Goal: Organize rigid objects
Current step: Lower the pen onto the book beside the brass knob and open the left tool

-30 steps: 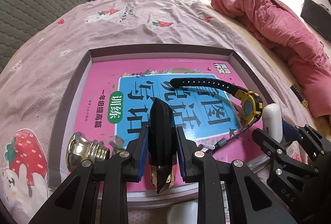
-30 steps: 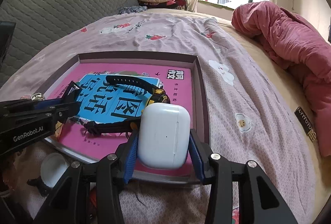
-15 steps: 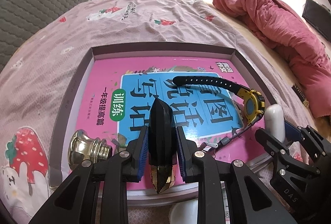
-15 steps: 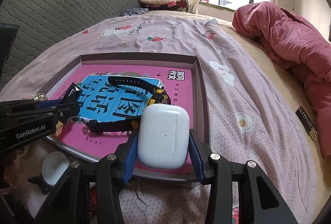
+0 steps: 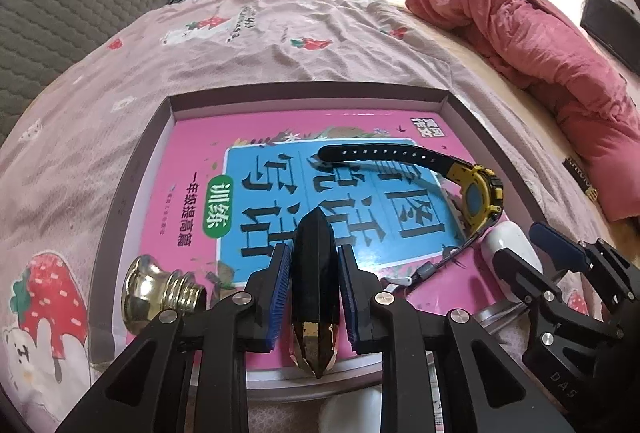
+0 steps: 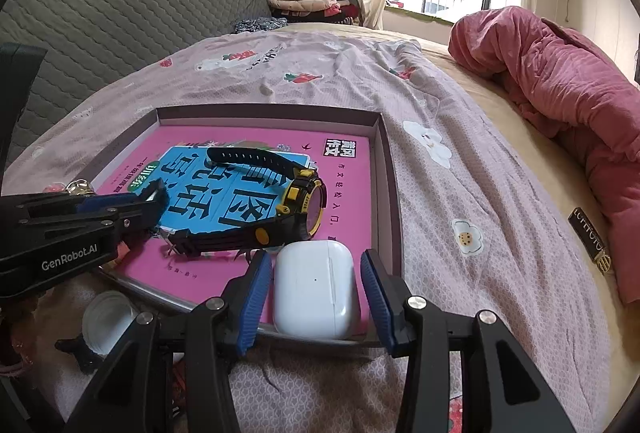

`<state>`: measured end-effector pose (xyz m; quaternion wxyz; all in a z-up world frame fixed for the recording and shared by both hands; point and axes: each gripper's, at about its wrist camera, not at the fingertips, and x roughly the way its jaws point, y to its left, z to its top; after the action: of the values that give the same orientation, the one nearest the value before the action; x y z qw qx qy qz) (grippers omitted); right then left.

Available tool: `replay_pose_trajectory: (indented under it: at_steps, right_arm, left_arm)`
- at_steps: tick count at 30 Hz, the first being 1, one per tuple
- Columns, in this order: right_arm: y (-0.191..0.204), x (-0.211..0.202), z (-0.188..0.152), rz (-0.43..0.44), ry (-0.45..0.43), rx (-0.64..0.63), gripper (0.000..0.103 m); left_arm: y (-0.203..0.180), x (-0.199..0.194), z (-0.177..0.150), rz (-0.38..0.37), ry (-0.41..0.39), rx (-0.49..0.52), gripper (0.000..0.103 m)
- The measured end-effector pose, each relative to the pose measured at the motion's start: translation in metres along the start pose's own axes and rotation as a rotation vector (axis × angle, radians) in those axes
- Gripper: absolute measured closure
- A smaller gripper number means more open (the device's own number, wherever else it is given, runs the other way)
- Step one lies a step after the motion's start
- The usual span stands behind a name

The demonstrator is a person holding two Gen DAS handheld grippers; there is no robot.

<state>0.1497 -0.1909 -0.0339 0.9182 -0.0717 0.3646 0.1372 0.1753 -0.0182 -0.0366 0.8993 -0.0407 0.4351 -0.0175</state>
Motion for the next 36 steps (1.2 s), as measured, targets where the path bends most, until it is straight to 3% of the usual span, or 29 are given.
replay_pose_trajectory:
  at_steps: [36]
  right_arm:
    - [-0.01, -0.008, 0.004, 0.031, -0.039, 0.063, 0.053]
  left_arm:
    - [0.027, -0.008, 0.002, -0.023, -0.016, -0.097, 0.08]
